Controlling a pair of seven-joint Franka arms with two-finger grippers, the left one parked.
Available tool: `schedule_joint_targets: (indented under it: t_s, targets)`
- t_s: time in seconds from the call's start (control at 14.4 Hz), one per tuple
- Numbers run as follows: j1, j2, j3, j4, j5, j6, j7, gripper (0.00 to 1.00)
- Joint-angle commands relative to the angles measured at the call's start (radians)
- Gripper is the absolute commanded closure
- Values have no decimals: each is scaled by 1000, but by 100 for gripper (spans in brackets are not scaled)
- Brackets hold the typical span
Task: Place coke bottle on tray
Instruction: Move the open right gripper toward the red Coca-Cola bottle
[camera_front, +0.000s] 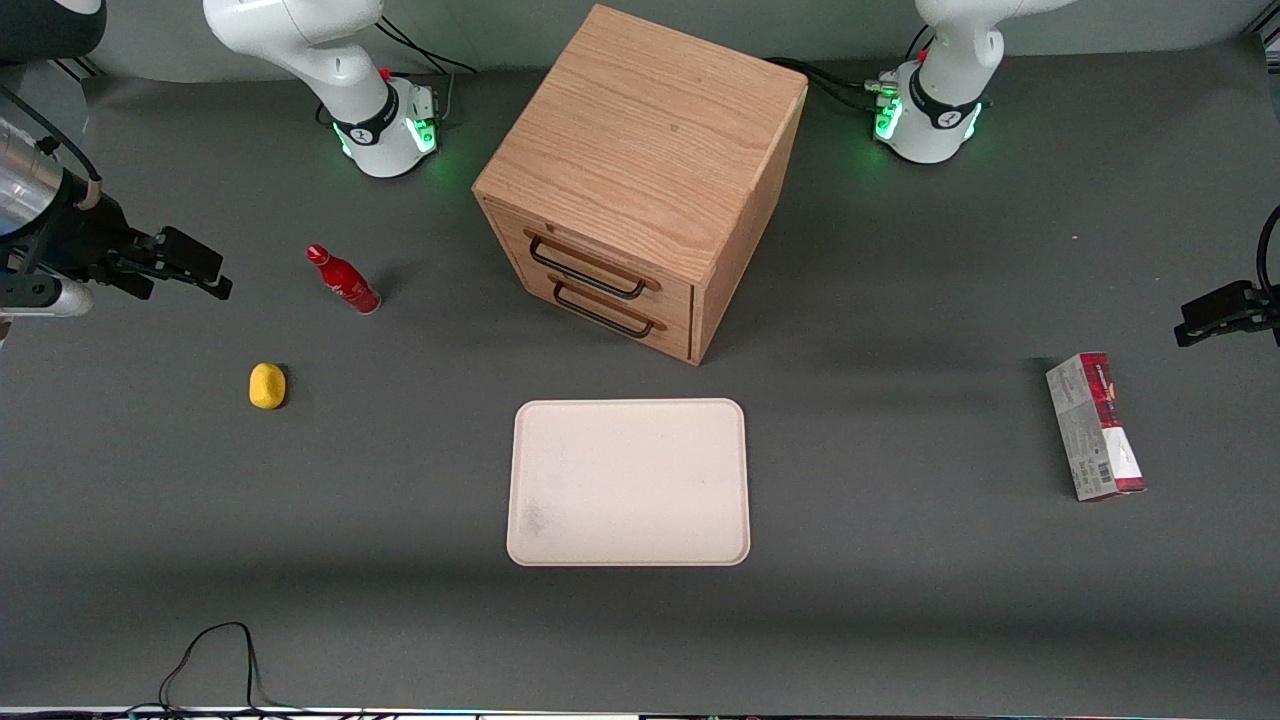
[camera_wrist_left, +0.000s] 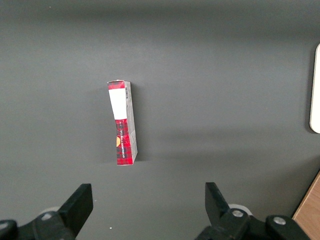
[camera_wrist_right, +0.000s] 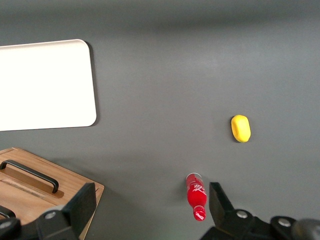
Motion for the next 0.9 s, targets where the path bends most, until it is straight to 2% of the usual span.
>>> schedule_joint_targets:
  t_s: [0.0,0.28,0.42,0.49,0.69,0.83]
  targets:
    - [7,24,1,48,-17,-30,10,0]
    - [8,10,4,22,-17,-87,3,0]
    - [11,-43,6,-77,-42,-79,2,0]
    - [11,-97,9,-170,-69,-40,2,0]
    - [11,-323,9,-549,-95,159,2,0]
    - [11,-408,9,-727,-109,262,2,0]
